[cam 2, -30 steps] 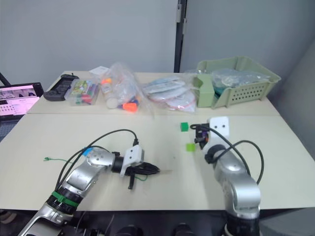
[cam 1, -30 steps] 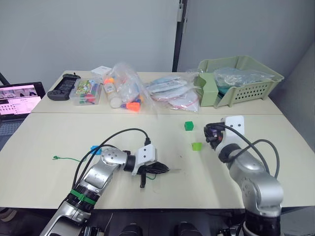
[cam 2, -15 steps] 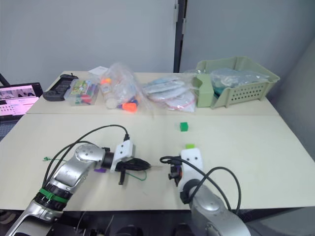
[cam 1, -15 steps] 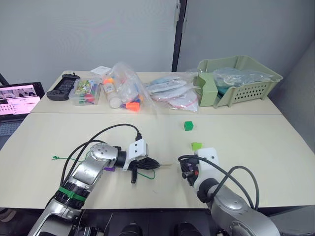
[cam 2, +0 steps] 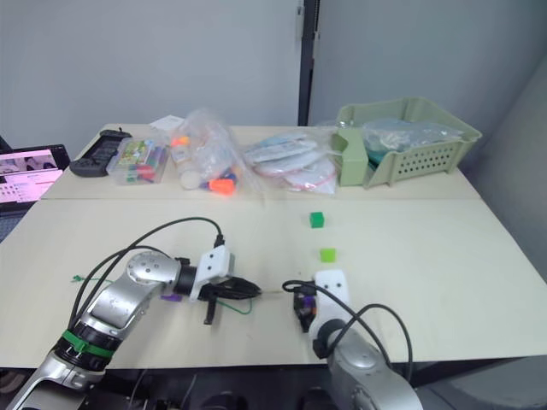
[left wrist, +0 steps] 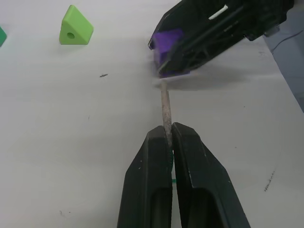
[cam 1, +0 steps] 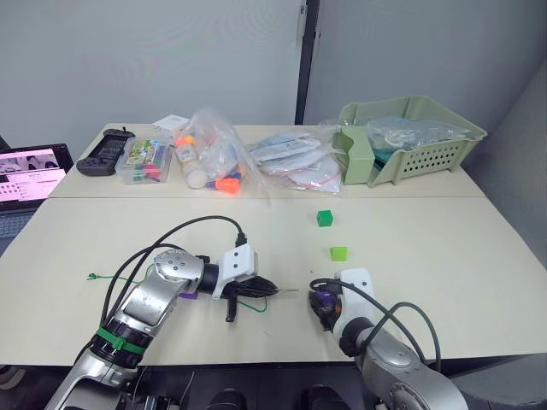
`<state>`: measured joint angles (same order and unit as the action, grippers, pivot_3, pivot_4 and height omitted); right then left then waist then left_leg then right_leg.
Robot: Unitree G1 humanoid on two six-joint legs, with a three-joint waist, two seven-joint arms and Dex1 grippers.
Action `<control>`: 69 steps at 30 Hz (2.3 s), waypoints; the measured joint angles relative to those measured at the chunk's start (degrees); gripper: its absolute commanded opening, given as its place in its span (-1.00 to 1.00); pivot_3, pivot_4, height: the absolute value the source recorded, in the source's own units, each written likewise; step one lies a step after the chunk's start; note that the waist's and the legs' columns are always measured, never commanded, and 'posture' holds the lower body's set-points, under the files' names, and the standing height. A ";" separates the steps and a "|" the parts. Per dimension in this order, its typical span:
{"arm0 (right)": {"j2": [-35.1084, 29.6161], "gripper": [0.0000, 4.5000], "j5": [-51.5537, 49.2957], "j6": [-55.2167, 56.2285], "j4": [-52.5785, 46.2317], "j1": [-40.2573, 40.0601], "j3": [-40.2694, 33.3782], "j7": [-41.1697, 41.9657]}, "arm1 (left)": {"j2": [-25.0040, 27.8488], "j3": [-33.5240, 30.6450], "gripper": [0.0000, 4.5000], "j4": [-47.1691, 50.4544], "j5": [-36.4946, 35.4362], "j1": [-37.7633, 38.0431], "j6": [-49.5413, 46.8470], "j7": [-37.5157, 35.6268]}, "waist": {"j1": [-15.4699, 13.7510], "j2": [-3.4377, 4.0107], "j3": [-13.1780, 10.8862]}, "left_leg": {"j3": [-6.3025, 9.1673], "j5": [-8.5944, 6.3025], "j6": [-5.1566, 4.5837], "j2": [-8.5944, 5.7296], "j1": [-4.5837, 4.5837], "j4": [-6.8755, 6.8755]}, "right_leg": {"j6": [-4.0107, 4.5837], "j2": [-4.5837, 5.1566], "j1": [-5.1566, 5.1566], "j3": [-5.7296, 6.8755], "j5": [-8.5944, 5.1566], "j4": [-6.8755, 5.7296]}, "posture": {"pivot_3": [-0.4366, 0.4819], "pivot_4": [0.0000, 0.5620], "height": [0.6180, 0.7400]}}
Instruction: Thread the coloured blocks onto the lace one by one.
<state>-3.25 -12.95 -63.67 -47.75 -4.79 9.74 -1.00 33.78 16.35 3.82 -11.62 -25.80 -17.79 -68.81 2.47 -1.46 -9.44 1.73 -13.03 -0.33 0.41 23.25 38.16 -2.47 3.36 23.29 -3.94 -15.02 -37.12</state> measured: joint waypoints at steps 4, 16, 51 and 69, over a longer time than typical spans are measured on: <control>-9.09 0.99 -5.57 -0.61 -5.78 2.69 -6.20 9.29 | 0.28 0.00 -1.00 0.17 -0.01 0.51 -0.20 0.15 | -0.11 -0.01 -0.01 | 0.00 0.00 0.00 -0.05 0.01 0.01 | -0.02 0.04 -0.05 0.00 0.00 0.04 | -0.05 -0.47 1.00; -44.11 0.99 -12.22 25.11 15.46 12.54 -7.26 55.75 | 0.66 -0.08 -1.00 0.30 -0.11 1.08 -0.56 -0.60 | 0.03 -0.09 -0.05 | -0.43 0.00 0.00 -0.21 -0.10 0.02 | -0.03 0.01 -0.19 0.00 -0.01 0.12 | -0.05 -0.47 1.00; -38.13 -0.48 3.70 52.90 46.38 26.67 6.49 72.19 | -0.27 6.25 -1.00 6.43 5.00 -1.43 -6.28 3.92 | -1.64 -0.09 -0.06 | -0.15 0.00 0.00 -0.25 -0.06 0.04 | 0.00 0.07 -0.11 -0.01 0.02 -0.02 | -0.05 -0.47 1.00; -37.27 -0.48 3.71 48.05 44.80 26.86 6.50 71.64 | -0.82 7.35 -1.00 6.72 4.95 -3.10 -7.60 4.67 | -1.49 -0.09 -0.06 | -0.17 0.00 0.00 -0.23 -0.09 0.07 | 0.01 0.04 -0.13 0.00 0.02 -0.05 | -0.05 -0.47 1.00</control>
<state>-40.51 -9.23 -15.62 -2.95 22.06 16.25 70.64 32.95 23.70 10.53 -6.67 -28.90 -25.40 -64.15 0.98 -1.55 -9.50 1.56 -13.03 -0.34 0.18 23.17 38.23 -2.46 3.40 23.16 -3.94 -15.00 -37.17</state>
